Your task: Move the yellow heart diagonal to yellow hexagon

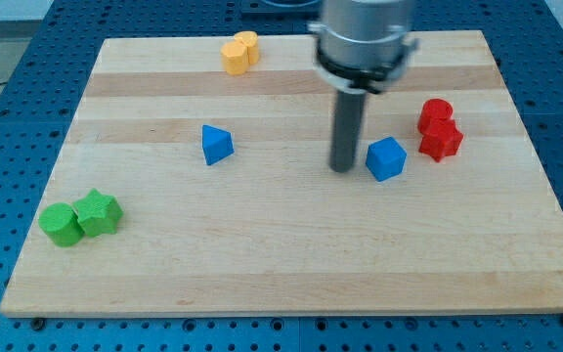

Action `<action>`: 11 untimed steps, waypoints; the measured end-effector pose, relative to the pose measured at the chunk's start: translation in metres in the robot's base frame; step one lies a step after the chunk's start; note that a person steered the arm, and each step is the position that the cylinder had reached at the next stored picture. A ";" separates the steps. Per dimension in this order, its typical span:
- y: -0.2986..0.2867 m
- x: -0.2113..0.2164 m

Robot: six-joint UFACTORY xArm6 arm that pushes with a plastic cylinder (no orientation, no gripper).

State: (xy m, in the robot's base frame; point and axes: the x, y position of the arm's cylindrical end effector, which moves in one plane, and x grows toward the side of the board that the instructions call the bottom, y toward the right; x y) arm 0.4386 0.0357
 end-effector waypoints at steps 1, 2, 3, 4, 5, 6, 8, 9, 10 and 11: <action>0.038 -0.013; 0.089 0.008; 0.064 0.000; 0.015 0.029; 0.058 0.049; 0.108 0.047; 0.097 0.072; 0.158 0.138; 0.246 0.105; 0.243 0.040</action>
